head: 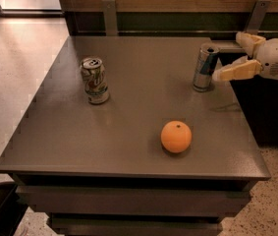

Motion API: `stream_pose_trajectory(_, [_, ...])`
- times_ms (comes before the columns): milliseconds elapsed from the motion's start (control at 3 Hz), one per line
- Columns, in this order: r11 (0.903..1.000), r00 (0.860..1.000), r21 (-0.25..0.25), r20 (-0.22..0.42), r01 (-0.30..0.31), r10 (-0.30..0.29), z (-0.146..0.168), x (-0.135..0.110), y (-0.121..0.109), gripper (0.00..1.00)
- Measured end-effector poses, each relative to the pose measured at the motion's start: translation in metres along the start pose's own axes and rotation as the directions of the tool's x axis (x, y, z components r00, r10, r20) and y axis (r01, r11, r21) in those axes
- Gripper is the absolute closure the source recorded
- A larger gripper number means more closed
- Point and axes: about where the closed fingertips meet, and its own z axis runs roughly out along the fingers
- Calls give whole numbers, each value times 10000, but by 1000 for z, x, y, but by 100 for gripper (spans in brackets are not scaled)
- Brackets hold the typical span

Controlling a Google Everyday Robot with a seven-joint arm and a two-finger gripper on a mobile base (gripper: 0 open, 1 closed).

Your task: Pick redbull can

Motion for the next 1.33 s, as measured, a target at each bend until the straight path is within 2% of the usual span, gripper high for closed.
stream_pose_trajectory(667, [9991, 9981, -116, 457, -402, 407, 12, 23, -9, 0])
stream_pose_trajectory(1333, [9928, 9952, -837, 387, -861, 896, 46, 52, 6, 0])
